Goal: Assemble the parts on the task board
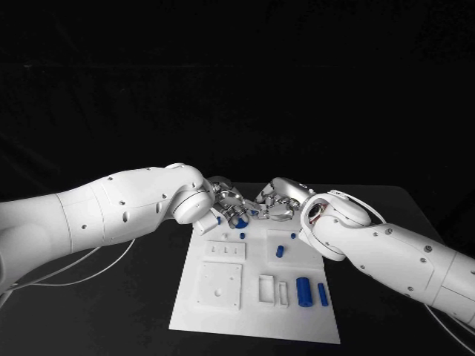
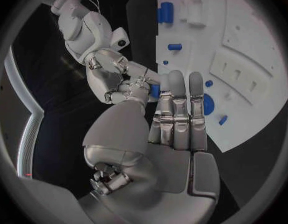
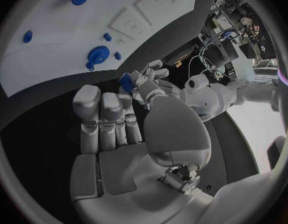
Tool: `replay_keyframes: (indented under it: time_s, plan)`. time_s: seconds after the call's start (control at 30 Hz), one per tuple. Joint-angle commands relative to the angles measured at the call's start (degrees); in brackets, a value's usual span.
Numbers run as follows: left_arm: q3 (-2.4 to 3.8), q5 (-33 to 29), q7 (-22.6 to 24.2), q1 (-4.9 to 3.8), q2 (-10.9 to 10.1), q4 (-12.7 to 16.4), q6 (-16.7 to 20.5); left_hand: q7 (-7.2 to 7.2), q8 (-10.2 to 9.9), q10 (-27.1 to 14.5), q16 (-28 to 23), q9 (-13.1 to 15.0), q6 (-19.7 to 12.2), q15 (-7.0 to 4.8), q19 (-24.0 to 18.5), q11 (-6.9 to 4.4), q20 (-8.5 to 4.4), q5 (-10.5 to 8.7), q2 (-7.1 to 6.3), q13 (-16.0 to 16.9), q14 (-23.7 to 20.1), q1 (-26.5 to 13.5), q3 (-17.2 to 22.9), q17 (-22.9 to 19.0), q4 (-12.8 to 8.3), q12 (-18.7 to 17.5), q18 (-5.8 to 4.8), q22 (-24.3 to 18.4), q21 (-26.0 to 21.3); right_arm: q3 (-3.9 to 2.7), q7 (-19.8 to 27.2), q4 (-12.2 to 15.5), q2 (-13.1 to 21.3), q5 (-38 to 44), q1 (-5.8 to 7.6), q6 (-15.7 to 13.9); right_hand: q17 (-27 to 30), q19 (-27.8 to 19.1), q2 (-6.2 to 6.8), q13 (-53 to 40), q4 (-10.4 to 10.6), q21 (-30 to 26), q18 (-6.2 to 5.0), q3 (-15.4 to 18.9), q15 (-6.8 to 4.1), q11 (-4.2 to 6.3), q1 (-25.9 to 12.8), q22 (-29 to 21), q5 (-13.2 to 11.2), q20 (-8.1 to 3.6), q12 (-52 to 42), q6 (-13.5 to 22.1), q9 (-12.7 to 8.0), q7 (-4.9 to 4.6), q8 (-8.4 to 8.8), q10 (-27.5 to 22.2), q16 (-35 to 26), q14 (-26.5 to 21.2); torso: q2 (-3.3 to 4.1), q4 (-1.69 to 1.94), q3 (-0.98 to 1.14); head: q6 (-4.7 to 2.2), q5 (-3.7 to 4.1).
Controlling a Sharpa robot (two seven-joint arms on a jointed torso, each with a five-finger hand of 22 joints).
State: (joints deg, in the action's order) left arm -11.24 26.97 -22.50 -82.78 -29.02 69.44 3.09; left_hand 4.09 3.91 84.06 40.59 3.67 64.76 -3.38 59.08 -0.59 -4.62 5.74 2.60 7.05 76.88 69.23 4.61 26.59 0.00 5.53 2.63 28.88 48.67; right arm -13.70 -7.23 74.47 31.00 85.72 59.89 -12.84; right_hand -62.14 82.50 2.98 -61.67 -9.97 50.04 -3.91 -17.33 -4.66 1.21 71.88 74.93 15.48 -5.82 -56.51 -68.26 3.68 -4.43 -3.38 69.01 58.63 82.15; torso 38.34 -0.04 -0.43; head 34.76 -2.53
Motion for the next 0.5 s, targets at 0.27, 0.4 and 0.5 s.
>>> replay_keyframes:
  time_s: [0.27, 0.4, 0.5]
  plan:
    - [0.09, -0.5, 1.7, 0.01, 0.4, 0.2, 0.3, -0.47, -0.2, 2.6, 0.7, 0.2, 2.0, -0.29, -0.2, -0.17, -0.14, 4.09, 2.37, -0.4, 0.4, 0.9, 3.5, 0.5, -3.0, 0.2, -0.06, 0.6, 0.7, 0.23, 0.2, 0.1, -0.3, 0.6, -0.01, 1.3, -0.1, 0.5, -0.11, 0.0, 0.2, 0.1, -0.04, -0.2, -0.12, 0.05, 0.2, 6.1, 0.0, 0.03, 0.4, -0.3, 0.1, 0.28, -0.2, 0.5, 0.1, 0.3, 0.03, 0.0, 0.0, 0.0, -0.08]
    - [0.09, -0.6, 1.8, 0.04, 0.4, 0.2, 0.6, -1.03, -0.2, 2.6, 1.0, 0.5, 3.7, -0.44, -0.3, -0.35, -0.28, 6.1, 2.7, -0.5, 0.4, 0.6, 4.5, 0.7, -4.3, 0.6, -0.09, 0.9, 1.0, 0.27, 0.1, 0.1, -0.3, 0.6, -0.01, 1.4, -0.1, 0.5, -0.11, 0.0, 0.2, 0.1, -0.04, -0.2, -0.12, 0.05, 0.2, 6.1, 0.0, 0.03, 0.4, -0.3, 0.1, 0.28, -0.2, 0.5, 0.1, 0.3, 0.08, -0.01, 0.0, 0.0, -0.09]
    - [0.09, -0.6, 1.9, 0.07, 0.4, 0.2, 0.9, -1.47, -0.1, 2.6, 1.3, 1.2, 5.1, -0.59, -0.3, -0.53, -0.44, 7.34, 2.86, -0.5, 0.5, 0.4, 5.1, 1.0, -5.4, 1.2, -0.12, 1.2, 1.4, 0.3, 0.0, 0.0, -0.2, 0.6, -0.01, 1.5, 0.0, 0.5, -0.13, 0.1, 0.3, 0.0, -0.05, -0.1, -0.11, 0.04, 0.2, 6.1, 0.0, 0.04, 0.4, -0.2, 0.1, 0.29, -0.2, 0.4, 0.1, 0.3, 0.06, -0.04, 0.02, 0.02, -0.08]
